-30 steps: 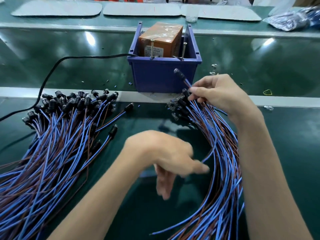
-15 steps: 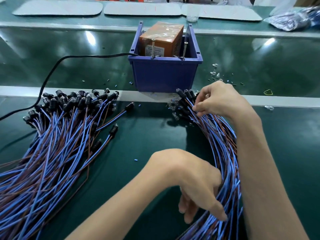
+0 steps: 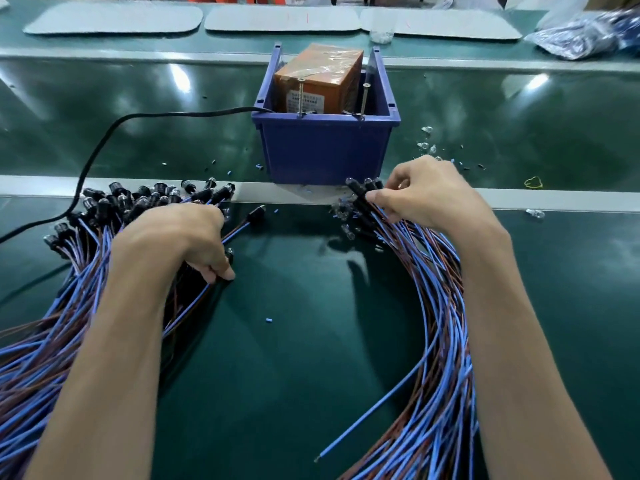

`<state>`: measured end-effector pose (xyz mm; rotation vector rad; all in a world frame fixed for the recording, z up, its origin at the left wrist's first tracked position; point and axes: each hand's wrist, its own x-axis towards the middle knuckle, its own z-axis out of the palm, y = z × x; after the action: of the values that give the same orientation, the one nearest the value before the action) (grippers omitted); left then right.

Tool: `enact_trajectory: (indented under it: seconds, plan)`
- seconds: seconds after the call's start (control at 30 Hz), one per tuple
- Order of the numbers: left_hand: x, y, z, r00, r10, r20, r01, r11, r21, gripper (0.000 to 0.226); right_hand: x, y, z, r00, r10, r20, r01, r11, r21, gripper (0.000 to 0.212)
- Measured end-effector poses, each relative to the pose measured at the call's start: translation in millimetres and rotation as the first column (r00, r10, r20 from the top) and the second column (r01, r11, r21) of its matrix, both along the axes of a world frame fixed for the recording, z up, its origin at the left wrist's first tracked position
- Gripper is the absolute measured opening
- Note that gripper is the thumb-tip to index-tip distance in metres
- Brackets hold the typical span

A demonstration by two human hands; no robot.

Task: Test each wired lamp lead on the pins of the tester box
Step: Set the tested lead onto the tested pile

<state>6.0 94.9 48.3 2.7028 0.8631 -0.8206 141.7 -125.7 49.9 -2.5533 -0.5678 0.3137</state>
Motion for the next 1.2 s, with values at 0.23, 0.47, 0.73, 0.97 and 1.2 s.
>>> enact_trajectory:
  seconds: [0.23,0.47,0.73,0.97,1.2]
  plan:
    - [12,-28,6,0.759,-0.116,0.641,0.199,0.978,-0.058,0.016,-17,18,-4,0.890,0.413,-0.194,-0.377,0.905,0.196,0.018]
    - [23,-96,15,0.349,0.291,0.891,0.308,0.862,-0.403,0.016,-28,26,-11,0.758,0.554,-0.345,-0.273,0.750,0.603,0.022]
    - [31,-124,19,0.672,0.701,0.238,0.073,0.257,-0.964,0.051,-15,21,4,0.957,0.206,-0.204,0.037,0.612,0.790,0.029]
    - [34,-112,13,0.178,0.966,-0.188,0.225,-0.226,-0.948,0.045,-9,16,17,0.915,0.147,-0.376,0.326,0.281,0.903,0.042]
    - [34,-109,10,0.004,0.991,-0.136,0.300,-0.131,-0.945,0.023,-3,6,18,0.908,0.079,-0.411,0.383,0.238,0.892,0.041]
